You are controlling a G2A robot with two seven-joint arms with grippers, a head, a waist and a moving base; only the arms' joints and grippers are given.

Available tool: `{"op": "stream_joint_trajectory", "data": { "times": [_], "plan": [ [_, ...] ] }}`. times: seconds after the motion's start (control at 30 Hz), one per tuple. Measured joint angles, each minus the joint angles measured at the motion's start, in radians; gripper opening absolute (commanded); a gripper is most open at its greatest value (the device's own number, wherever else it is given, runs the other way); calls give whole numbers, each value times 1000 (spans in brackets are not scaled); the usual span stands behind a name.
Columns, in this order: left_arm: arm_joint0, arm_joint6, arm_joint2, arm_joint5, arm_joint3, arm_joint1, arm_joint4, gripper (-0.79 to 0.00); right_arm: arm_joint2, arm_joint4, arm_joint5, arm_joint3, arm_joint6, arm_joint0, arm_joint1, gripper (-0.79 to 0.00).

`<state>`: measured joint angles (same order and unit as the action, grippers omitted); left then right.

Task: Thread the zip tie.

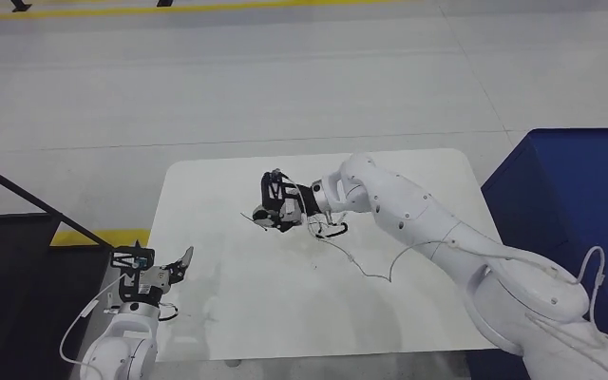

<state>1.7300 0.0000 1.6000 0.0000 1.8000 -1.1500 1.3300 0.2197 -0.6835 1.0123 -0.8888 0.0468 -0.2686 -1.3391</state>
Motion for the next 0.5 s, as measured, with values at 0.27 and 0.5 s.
{"op": "stream_joint_trajectory", "data": {
  "times": [0.27,0.5],
  "plan": [
    [0,0,0,0,0,0,0,0,-50,-117,0,-226,-466,-82,223,-785],
    [0,0,0,0,0,0,0,0,-50,-137,0,-249,-556,-104,265,-785]
  ]
}}
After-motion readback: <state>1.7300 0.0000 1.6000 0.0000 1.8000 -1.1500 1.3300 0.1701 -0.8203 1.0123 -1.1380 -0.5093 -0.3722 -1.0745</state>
